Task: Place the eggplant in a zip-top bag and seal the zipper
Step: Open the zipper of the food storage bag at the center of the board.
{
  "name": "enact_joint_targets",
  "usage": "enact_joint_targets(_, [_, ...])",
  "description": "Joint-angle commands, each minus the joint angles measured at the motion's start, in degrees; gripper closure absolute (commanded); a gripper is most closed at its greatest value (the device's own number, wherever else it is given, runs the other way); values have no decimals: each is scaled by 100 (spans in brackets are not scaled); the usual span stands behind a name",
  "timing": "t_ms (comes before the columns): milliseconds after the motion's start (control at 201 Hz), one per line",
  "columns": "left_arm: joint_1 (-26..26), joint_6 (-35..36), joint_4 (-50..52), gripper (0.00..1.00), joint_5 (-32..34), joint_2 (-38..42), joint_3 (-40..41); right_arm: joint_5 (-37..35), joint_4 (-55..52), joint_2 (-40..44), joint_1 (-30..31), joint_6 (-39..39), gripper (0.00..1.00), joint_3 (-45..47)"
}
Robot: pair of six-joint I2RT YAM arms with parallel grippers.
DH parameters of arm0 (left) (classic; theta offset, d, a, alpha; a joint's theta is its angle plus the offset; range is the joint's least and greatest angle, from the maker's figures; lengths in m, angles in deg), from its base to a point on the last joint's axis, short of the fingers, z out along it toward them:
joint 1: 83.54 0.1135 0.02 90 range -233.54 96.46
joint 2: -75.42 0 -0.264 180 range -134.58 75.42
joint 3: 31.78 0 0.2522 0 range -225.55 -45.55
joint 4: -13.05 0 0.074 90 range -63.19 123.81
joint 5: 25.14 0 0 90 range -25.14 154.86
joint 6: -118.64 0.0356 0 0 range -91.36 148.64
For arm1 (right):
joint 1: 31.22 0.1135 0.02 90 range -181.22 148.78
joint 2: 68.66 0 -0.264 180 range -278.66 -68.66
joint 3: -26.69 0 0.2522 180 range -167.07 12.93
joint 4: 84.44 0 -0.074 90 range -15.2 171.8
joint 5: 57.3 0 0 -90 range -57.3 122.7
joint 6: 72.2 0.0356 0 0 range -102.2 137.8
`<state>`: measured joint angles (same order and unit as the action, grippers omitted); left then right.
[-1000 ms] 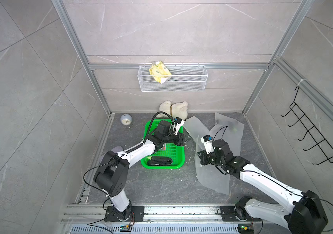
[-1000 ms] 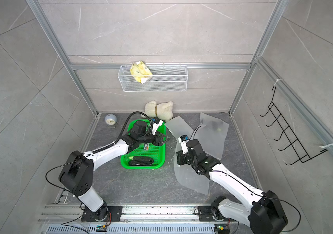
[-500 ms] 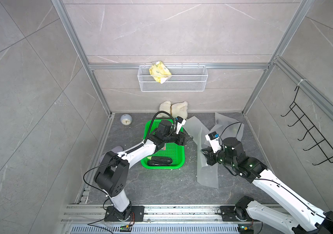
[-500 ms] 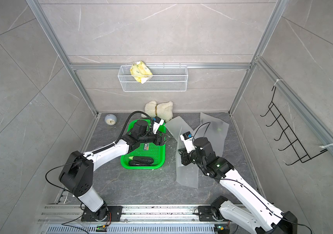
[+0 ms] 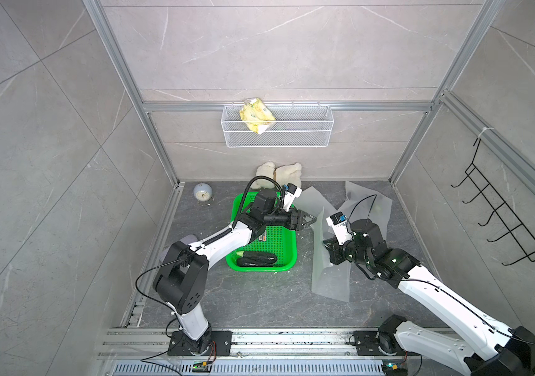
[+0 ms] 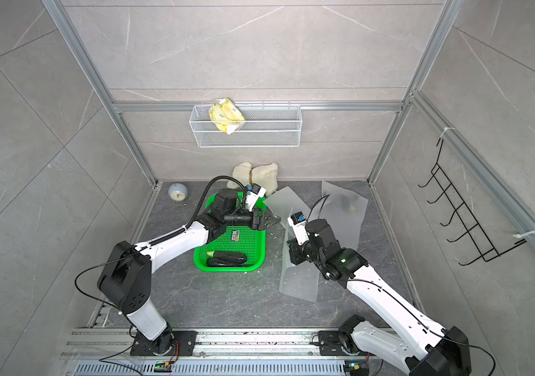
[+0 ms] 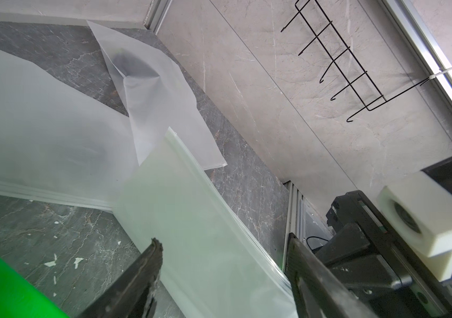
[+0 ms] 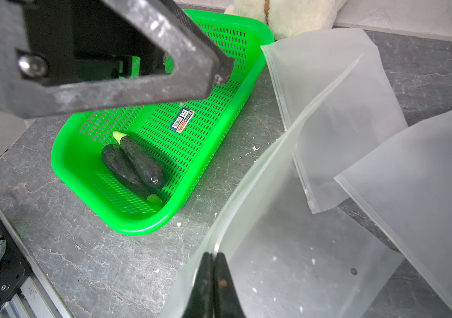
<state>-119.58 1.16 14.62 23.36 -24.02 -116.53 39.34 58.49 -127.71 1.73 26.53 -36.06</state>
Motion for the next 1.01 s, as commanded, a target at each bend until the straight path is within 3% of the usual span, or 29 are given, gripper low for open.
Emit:
enact_joint_targets(0, [-39,-628,-646,28,-420,-223,-116,-97,46,-36,32,-109,100,-141])
enact_joint_targets(508, [-351,-684,-650,35,-665,-616,-363,-202,99,-37,36,-57,100,-27])
enact_joint_targets(692, [-361,-649,-600,44,-670,-638,-355,-326,63,-6,36,-66,100,-18])
enact_joint_targets(1001, [-361,-628,-541,49,-840,-700,-372,-458,4,-2,38,-81,100,-33])
